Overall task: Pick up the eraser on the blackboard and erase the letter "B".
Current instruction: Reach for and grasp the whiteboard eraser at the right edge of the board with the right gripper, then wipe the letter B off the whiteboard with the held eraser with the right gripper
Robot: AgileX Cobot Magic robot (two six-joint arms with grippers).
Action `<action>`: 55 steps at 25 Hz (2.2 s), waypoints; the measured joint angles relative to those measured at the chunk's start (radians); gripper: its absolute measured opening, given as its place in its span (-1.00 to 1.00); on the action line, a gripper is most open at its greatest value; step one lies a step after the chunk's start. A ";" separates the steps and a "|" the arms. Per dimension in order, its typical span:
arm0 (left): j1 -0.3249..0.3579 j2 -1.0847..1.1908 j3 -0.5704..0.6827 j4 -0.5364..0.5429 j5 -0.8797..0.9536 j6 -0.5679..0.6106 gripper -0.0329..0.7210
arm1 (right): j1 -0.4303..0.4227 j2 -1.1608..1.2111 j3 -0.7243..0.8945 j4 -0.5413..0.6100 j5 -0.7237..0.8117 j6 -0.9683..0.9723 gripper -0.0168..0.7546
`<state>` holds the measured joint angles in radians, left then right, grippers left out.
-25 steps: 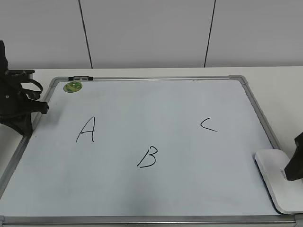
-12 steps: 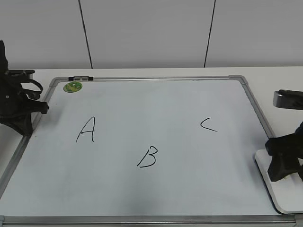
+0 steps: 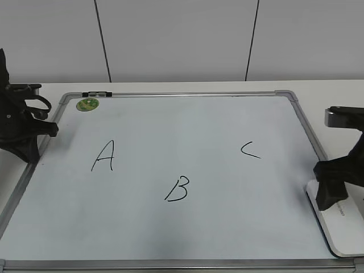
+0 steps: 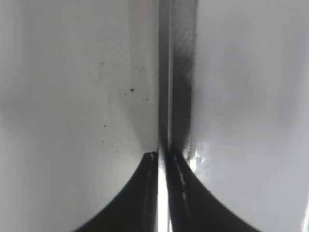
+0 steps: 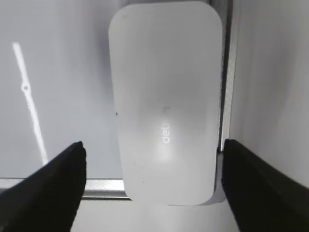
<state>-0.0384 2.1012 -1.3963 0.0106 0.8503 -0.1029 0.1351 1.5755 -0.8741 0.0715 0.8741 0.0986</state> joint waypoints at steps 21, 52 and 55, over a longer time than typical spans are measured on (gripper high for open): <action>0.002 0.000 0.000 -0.011 0.000 0.000 -0.85 | 0.000 0.163 -0.006 -0.060 -0.085 0.016 0.75; 0.004 0.000 0.000 -0.011 0.000 0.000 -0.85 | 0.082 0.209 -0.383 -0.025 0.251 -0.034 0.42; 0.004 0.000 0.000 -0.011 0.000 0.000 -0.85 | 0.160 0.281 -0.475 -0.025 0.297 -0.038 0.42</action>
<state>-0.0342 2.1012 -1.3963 0.0000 0.8503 -0.1029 0.2950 1.8564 -1.3489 0.0463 1.1712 0.0601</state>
